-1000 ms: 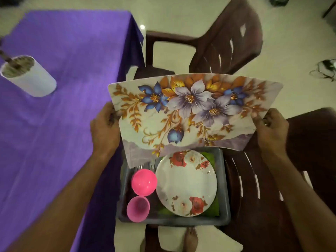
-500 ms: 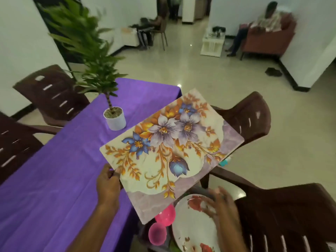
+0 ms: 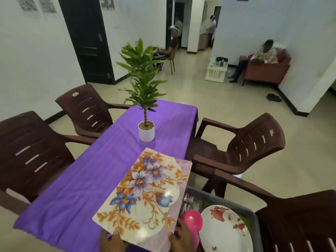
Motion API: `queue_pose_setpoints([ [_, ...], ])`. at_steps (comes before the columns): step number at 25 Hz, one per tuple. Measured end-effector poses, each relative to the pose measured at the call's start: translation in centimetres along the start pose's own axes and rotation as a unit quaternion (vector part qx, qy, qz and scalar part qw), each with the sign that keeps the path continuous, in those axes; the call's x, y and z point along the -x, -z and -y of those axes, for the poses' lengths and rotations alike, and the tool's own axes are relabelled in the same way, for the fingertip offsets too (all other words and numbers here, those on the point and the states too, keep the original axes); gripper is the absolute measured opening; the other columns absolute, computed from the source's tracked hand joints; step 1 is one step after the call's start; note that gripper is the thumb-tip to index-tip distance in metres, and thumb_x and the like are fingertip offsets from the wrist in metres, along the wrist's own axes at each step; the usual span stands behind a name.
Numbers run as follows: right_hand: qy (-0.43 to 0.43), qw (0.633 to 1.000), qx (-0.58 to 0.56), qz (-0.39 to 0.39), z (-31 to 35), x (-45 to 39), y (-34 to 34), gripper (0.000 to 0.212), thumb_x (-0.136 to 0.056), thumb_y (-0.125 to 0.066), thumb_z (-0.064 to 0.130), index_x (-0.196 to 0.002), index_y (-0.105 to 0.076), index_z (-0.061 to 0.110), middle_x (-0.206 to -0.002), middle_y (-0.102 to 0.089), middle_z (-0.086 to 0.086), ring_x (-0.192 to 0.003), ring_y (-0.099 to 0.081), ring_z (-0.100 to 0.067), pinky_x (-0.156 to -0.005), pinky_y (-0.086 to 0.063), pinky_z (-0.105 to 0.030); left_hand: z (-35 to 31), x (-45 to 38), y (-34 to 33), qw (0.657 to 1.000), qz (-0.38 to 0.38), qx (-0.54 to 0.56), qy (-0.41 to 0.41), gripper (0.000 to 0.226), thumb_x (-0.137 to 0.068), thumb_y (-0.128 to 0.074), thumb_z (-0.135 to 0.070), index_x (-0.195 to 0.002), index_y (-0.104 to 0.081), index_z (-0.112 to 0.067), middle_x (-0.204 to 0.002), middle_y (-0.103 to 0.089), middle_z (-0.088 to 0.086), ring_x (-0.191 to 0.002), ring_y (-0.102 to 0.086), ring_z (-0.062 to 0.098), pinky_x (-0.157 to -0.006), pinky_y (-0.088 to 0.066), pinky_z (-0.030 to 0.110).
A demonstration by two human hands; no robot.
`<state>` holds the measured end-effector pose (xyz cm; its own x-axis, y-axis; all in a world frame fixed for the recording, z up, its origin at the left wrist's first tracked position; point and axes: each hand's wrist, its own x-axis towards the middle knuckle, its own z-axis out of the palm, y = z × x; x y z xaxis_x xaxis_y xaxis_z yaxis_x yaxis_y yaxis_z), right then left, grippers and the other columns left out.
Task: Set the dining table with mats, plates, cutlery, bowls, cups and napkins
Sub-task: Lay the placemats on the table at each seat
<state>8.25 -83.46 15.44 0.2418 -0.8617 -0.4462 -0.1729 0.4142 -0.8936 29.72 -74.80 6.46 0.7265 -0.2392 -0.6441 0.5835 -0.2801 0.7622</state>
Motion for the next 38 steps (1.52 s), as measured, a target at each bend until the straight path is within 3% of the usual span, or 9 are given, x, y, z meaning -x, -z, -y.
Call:
queue_pose_setpoints([
  [3,-0.013,0.999,0.000,-0.037,-1.2,1.5,-3.5,0.056,-0.078,-0.049,-0.028,-0.117,-0.063,0.009,-0.078,-0.075,0.009,-0.073,-0.071,-0.004,-0.061,-0.052,-0.014,-5.4,6.0,3.5,0.998,0.053,0.019,-0.005,0.035,-0.092,-0.072,-0.009,-0.123,-0.057,-0.002,-0.109,-0.066,0.017,-0.096,-0.065,0.037,-0.084,-0.057,0.051],
  [5,-0.034,0.997,-0.021,-0.071,-1.9,2.0,-5.2,0.053,-0.079,-0.043,-0.030,-0.111,-0.066,0.006,-0.082,-0.074,0.002,-0.070,-0.070,-0.005,-0.058,-0.054,-0.015,-5.8,6.5,4.8,0.995,0.091,0.043,0.017,0.018,-0.099,-0.059,0.002,-0.116,-0.056,-0.002,-0.094,-0.065,0.014,-0.080,-0.063,0.029,-0.063,-0.062,0.041],
  [10,-0.050,0.988,0.082,-0.117,-4.4,0.7,-5.9,0.041,-0.087,-0.050,-0.010,-0.106,-0.070,0.021,-0.102,-0.075,-0.007,-0.090,-0.071,-0.023,-0.082,-0.061,-0.048,-6.3,1.3,8.0,0.992,0.108,-0.060,-0.002,0.022,-0.094,-0.064,0.004,-0.115,-0.058,0.005,-0.091,-0.067,0.020,-0.074,-0.064,0.027,-0.051,-0.060,0.026],
  [15,-0.049,0.981,0.113,-0.152,-5.1,-0.5,-7.0,0.036,-0.092,-0.049,-0.008,-0.112,-0.068,0.016,-0.097,-0.071,-0.001,-0.088,-0.067,-0.019,-0.069,-0.056,-0.030,-7.3,-2.4,10.1,0.942,0.070,-0.302,-0.127,0.020,-0.084,-0.076,-0.027,-0.096,-0.068,-0.012,-0.058,-0.069,-0.006,-0.071,-0.068,0.026,-0.079,-0.053,0.039],
  [20,-0.038,0.962,0.219,-0.156,-7.9,-0.6,-8.5,0.049,-0.085,-0.051,-0.005,-0.127,-0.067,0.013,-0.118,-0.065,-0.009,-0.113,-0.061,-0.030,-0.095,-0.051,-0.041,-7.5,-3.2,10.5,0.863,0.030,-0.439,-0.249,0.012,-0.096,-0.064,-0.021,-0.098,-0.076,-0.021,-0.087,-0.075,0.004,-0.081,-0.068,0.025,-0.075,-0.051,0.035],
  [28,-0.042,0.931,0.299,-0.204,-7.6,1.4,-10.9,0.063,-0.082,-0.061,0.005,-0.143,-0.053,0.014,-0.134,-0.056,-0.013,-0.124,-0.052,-0.036,-0.104,-0.044,-0.049,-9.0,-4.0,10.7,0.794,0.080,-0.531,-0.283,0.016,-0.094,-0.065,-0.029,-0.105,-0.075,-0.022,-0.110,-0.070,0.009,-0.099,-0.067,0.031,-0.078,-0.048,0.032],
  [32,-0.023,0.923,0.297,-0.245,-7.4,2.2,-12.1,0.065,-0.089,-0.035,0.052,-0.145,-0.049,0.021,-0.138,-0.056,-0.002,-0.128,-0.052,-0.031,-0.103,-0.045,-0.048,-9.6,-3.3,11.0,0.814,0.112,-0.493,-0.284,0.012,-0.079,-0.067,-0.034,-0.086,-0.075,-0.028,-0.084,-0.067,0.004,-0.084,-0.070,0.033,-0.069,-0.050,0.033],
  [35,-0.026,0.933,0.223,-0.281,-5.1,3.1,-13.6,0.046,-0.089,-0.054,0.030,-0.135,-0.051,0.029,-0.123,-0.062,0.003,-0.121,-0.058,-0.026,-0.100,-0.047,-0.044,-11.0,-3.2,11.3,0.866,0.161,-0.420,-0.218,0.027,-0.080,-0.074,-0.009,-0.073,-0.058,-0.030,-0.064,-0.066,-0.009,-0.064,-0.069,0.020,-0.066,-0.052,0.033],
  [38,-0.086,0.941,0.151,-0.290,-5.0,3.5,-14.9,0.037,-0.092,-0.061,0.017,-0.120,-0.048,0.037,-0.101,-0.057,0.006,-0.104,-0.058,-0.017,-0.086,-0.047,-0.034,-12.2,-3.1,12.2,0.867,0.251,-0.397,-0.165,0.029,-0.082,-0.063,0.001,-0.092,-0.058,-0.026,-0.060,-0.070,-0.012,-0.049,-0.069,0.011,-0.064,-0.059,0.033],
])
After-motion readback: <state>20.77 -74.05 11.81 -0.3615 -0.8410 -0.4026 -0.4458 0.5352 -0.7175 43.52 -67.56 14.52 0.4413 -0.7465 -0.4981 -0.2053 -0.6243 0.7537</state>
